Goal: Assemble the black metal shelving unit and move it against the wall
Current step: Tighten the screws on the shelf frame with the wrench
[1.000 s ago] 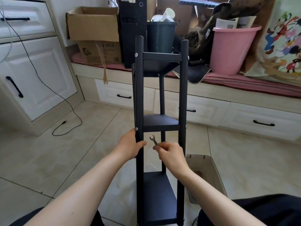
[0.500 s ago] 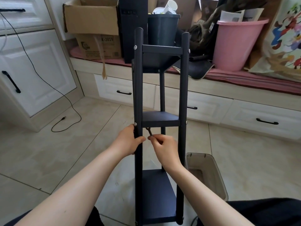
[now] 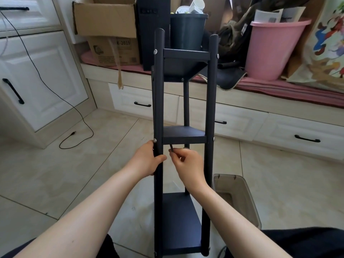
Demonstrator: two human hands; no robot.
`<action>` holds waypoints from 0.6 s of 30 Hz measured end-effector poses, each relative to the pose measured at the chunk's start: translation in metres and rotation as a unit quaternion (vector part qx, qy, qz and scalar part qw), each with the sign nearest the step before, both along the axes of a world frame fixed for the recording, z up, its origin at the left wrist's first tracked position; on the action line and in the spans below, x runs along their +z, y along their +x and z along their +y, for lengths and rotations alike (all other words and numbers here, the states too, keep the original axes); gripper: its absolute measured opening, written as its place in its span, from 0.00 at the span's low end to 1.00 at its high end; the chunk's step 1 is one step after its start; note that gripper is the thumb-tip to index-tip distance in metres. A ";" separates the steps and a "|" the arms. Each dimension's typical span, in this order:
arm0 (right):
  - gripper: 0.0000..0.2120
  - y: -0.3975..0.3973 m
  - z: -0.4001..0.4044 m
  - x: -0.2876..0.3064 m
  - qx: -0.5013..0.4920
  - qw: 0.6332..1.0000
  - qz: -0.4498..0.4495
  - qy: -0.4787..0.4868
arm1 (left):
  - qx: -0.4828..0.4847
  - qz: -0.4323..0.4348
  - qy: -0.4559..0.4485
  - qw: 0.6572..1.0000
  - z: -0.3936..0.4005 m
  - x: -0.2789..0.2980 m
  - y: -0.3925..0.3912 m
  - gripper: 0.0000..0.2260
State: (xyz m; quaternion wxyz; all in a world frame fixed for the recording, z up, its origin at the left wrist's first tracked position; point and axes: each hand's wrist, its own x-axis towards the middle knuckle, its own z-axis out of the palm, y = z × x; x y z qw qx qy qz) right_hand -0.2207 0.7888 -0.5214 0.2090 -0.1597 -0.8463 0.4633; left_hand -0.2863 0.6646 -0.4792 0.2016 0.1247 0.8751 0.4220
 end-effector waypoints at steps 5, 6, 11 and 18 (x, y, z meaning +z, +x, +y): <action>0.09 -0.001 -0.002 0.001 -0.004 0.999 0.006 0.043 | -0.001 0.003 -0.001 1.000 0.000 0.002 0.001 0.19; 0.09 -0.002 -0.002 0.001 -0.003 0.999 0.007 0.048 | -0.001 0.002 0.000 1.000 0.001 0.002 0.001 0.19; 0.09 -0.004 -0.003 -0.004 -0.007 0.996 0.020 0.082 | -0.002 0.002 -0.002 1.000 0.001 0.004 0.002 0.19; 0.06 -0.009 -0.006 -0.019 -0.052 0.984 0.101 0.137 | 0.000 0.000 0.010 1.000 0.000 0.005 0.004 0.16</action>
